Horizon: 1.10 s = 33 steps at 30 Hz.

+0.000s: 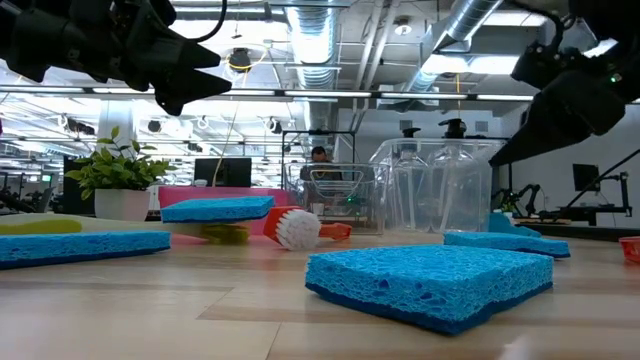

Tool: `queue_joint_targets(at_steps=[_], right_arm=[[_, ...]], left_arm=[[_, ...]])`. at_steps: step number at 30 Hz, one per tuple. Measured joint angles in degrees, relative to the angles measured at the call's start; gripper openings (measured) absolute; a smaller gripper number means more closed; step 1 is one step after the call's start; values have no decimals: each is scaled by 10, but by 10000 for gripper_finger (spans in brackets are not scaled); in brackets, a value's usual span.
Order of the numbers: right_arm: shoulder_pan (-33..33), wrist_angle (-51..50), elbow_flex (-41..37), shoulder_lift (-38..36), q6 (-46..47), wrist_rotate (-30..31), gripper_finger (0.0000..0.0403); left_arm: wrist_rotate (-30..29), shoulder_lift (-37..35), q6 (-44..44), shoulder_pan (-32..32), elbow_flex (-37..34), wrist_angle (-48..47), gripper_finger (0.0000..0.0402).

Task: Pick & Place Kitchen Sink Supplies
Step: Put the blue dish brush into the left transparent bin

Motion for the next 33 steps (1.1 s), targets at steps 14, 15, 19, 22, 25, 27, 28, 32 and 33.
queue_joint_targets(at_steps=[14,15,19,22,25,27,28,32,33], right_arm=[[-37,-52,0,0,240,8,122],[-39,-52,0,0,244,8,123],[-41,-54,0,0,251,8,130],[-41,-56,0,1,267,8,142],[-40,-59,0,6,280,8,160],[-36,-66,0,13,288,6,174],[-35,-74,0,16,294,6,181],[-35,-103,0,35,326,5,209],[-35,-109,0,39,335,5,214]], left_arm=[[0,0,0,0,0,0,248],[0,0,0,0,0,0,248],[0,0,-2,0,0,0,248],[0,0,-2,0,0,-1,248],[0,0,-2,0,0,-1,248],[0,0,-2,0,0,-1,248],[0,0,-2,0,0,-1,248],[0,0,-2,0,0,-1,248],[0,0,-2,0,0,-1,248]])
